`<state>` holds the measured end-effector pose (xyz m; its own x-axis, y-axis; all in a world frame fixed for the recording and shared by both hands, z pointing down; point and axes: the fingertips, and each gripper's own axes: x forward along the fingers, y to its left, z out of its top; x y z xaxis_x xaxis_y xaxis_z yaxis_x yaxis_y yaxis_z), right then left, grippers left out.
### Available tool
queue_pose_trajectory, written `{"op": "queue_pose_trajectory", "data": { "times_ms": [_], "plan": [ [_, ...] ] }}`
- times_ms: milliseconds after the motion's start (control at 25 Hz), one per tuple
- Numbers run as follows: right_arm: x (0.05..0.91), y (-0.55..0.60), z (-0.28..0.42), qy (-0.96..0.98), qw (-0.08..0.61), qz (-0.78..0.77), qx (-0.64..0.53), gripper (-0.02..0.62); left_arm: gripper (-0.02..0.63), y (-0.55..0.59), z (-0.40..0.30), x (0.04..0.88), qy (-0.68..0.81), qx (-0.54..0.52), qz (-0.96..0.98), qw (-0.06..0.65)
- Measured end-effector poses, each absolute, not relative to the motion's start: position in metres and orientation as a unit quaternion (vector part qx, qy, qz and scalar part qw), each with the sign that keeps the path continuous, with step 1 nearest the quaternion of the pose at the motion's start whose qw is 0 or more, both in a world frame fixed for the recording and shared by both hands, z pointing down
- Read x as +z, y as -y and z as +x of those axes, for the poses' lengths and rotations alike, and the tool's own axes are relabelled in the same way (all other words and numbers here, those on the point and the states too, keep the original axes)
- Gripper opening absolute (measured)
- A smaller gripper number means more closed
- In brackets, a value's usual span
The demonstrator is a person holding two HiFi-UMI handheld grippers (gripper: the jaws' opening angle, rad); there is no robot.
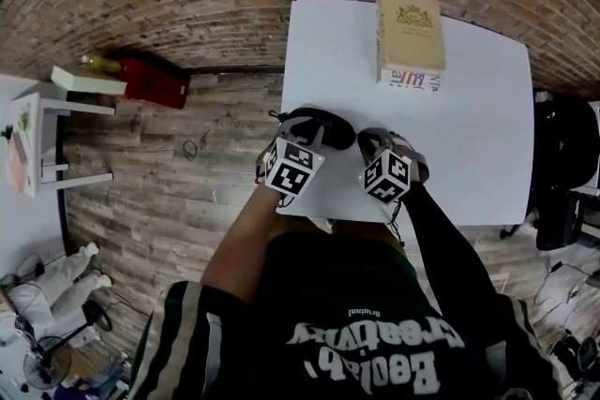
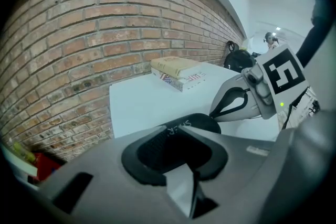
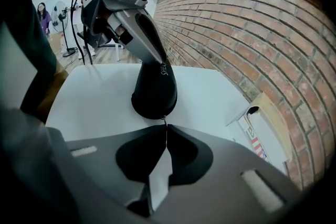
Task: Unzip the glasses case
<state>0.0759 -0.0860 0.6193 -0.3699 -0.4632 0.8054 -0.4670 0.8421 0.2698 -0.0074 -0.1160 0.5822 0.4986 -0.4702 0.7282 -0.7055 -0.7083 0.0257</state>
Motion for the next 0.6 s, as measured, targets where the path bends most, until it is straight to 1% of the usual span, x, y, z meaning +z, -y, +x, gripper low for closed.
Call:
{"op": "queue_pose_trajectory", "data": {
  "times_ms": [360,600],
  "plan": [
    [0.618,0.101,0.072,0.831,0.504,0.226,-0.062,0.017,0.057,0.12,-0.006,0.58,0.345,0.349,0.854,0.171],
    [0.62,0.111,0.065,0.827,0.516,0.174,-0.139,0.015,0.057,0.119,-0.008,0.581,0.343,0.352,0.852,0.179]
  ]
}}
